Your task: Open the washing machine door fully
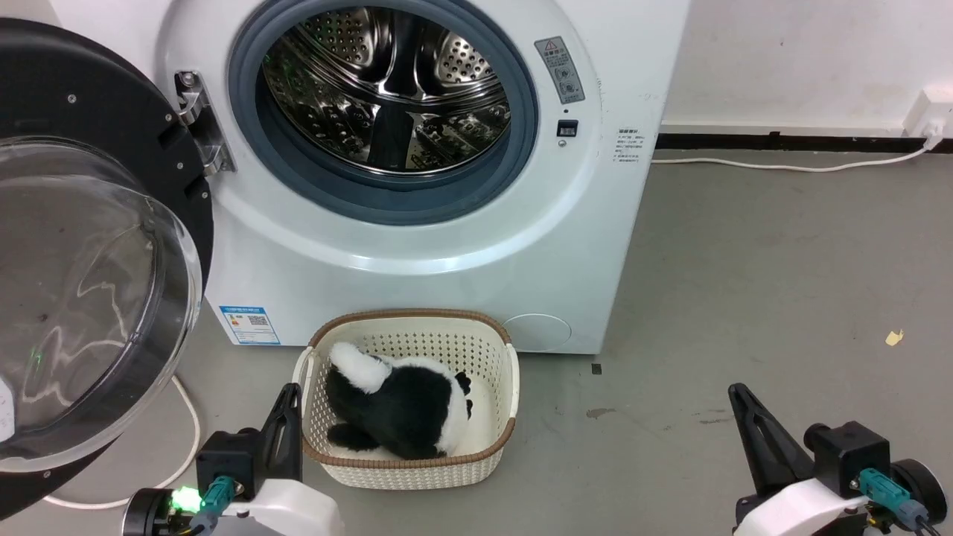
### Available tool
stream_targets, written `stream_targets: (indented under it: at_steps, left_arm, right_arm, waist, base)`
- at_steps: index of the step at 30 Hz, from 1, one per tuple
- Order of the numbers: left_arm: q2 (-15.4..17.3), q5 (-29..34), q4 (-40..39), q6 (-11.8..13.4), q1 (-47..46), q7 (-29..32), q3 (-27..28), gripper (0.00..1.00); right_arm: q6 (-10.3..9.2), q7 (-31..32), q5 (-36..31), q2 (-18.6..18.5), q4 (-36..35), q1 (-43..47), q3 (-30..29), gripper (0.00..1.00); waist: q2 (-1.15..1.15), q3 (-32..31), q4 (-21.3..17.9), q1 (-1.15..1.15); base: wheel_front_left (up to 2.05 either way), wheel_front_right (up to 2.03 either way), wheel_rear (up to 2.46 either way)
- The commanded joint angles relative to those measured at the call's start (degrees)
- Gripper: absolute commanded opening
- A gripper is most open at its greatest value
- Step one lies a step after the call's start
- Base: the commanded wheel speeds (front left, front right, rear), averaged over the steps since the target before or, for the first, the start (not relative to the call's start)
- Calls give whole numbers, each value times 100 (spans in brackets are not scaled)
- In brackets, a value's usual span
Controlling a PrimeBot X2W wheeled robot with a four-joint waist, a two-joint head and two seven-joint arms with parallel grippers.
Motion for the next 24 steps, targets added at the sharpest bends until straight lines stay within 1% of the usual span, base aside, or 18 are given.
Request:
stream_targets:
  at_steps: [1,24]
  left_arm:
    - [2,57,-46,-18,-62,33,27,0]
    - [-20,158,-155,-49,-113,202,103,0]
  right_arm:
    - [4,35,-27,12,-50,-90,19,0]
    - [5,205,-103,14,-95,-182,65,0]
  waist:
    - [0,1,-2,0]
    - [0,18,-27,0]
  base:
    - [0,0,0]
    - [0,0,0]
